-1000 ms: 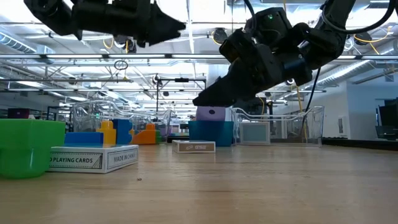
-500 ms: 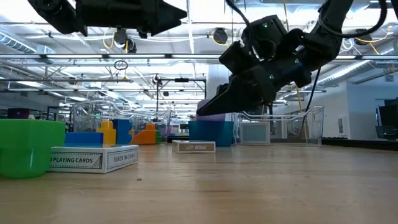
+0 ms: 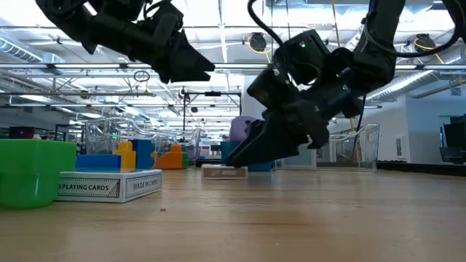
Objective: Pick & Place Toys
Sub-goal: Put the brown playing cards into the right transparent bin
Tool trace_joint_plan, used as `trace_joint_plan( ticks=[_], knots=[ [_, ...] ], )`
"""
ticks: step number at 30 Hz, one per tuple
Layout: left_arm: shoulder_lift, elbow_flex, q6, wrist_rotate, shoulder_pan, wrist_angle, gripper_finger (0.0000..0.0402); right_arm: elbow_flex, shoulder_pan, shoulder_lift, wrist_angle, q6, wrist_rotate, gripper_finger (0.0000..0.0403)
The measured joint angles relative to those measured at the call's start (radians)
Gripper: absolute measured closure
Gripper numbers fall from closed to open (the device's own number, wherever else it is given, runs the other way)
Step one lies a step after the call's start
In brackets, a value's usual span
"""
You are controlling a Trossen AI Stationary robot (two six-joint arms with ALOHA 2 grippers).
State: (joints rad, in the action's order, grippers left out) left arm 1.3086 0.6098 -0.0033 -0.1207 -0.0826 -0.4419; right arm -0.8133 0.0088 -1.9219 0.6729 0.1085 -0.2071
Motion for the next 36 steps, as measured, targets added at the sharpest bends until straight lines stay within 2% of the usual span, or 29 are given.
trace_joint_plan(
  ticks=[7,15,22,29,36],
  knots=[
    [0.036,0.000,-0.010,0.000,0.002,-0.002,0.0128,-0.017,0.013,-0.052,-0.001,-0.076,0.025,0.0193],
    [0.057,0.000,-0.020,0.000,0.006,-0.008,0.0128,-0.017,0.049,-0.052,-0.187,-0.102,0.046,0.0193],
    [0.058,0.000,-0.029,0.000,0.005,-0.002,0.0128,-0.017,0.104,-0.052,-0.290,-0.104,0.136,0.0193],
    [0.058,0.000,-0.037,0.000,0.005,0.002,0.0128,0.036,0.141,-0.049,-0.261,-0.153,0.208,0.0193],
    [0.058,0.000,-0.051,-0.001,0.005,0.012,0.0128,0.100,0.145,-0.047,-0.176,-0.207,0.211,0.0193]
  ],
)
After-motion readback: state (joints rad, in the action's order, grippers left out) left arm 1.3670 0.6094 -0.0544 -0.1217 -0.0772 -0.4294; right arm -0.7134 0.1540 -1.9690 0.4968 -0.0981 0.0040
